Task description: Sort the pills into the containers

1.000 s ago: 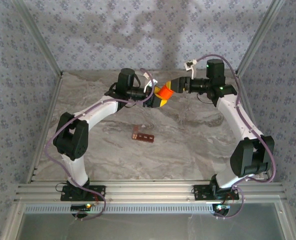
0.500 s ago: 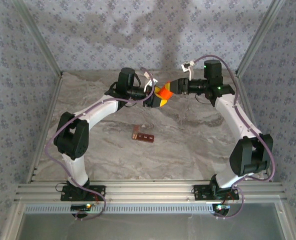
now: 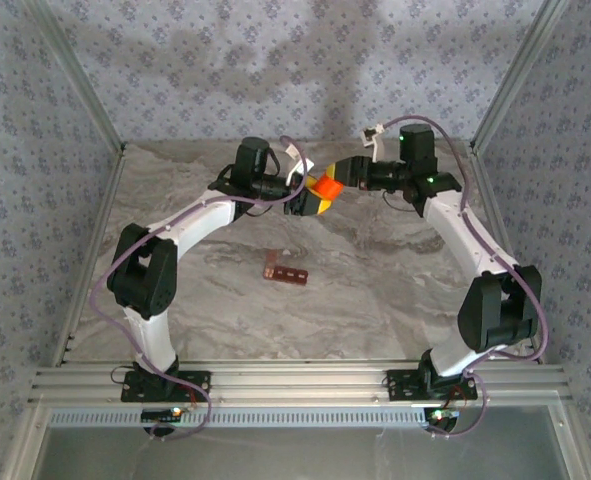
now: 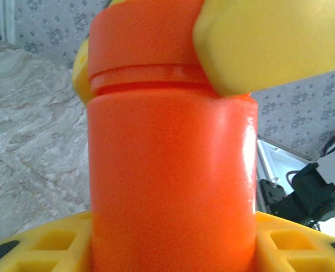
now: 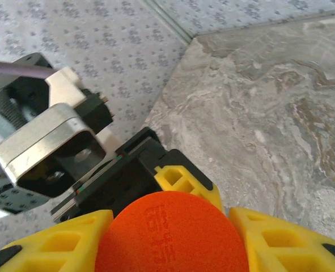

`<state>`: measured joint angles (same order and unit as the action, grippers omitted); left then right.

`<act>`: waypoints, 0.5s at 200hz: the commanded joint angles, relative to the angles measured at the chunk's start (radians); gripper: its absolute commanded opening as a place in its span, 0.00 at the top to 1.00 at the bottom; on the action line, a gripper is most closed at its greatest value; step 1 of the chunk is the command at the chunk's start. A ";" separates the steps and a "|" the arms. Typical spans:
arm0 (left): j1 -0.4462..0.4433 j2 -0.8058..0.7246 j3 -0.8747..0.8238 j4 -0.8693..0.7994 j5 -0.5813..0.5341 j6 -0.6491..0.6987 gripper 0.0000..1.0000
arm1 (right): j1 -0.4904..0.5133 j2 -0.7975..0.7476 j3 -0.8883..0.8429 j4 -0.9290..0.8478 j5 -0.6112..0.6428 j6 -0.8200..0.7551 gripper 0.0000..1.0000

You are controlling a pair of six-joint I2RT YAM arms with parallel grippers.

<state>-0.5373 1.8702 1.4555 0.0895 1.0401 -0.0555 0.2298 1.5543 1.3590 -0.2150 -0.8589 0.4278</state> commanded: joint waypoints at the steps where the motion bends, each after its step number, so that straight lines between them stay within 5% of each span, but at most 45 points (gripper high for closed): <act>1: -0.010 -0.032 0.008 0.047 -0.044 0.046 1.00 | 0.047 -0.030 -0.053 -0.013 0.069 0.094 0.73; 40: -0.010 -0.039 -0.006 0.035 -0.111 0.050 0.89 | 0.053 -0.056 -0.098 0.041 0.142 0.066 0.74; 71: -0.009 -0.057 -0.040 0.035 -0.202 0.049 0.40 | 0.053 -0.065 -0.102 0.010 0.228 0.021 0.76; 78: -0.009 -0.062 -0.052 0.037 -0.211 0.049 0.04 | 0.053 -0.065 -0.105 0.004 0.253 0.014 0.77; 100: -0.007 -0.094 -0.103 0.041 -0.244 0.060 0.02 | 0.051 -0.064 -0.122 -0.006 0.312 -0.009 0.78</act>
<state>-0.5514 1.8507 1.3975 0.0902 0.8684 -0.0010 0.2760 1.5116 1.2587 -0.1772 -0.6407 0.4690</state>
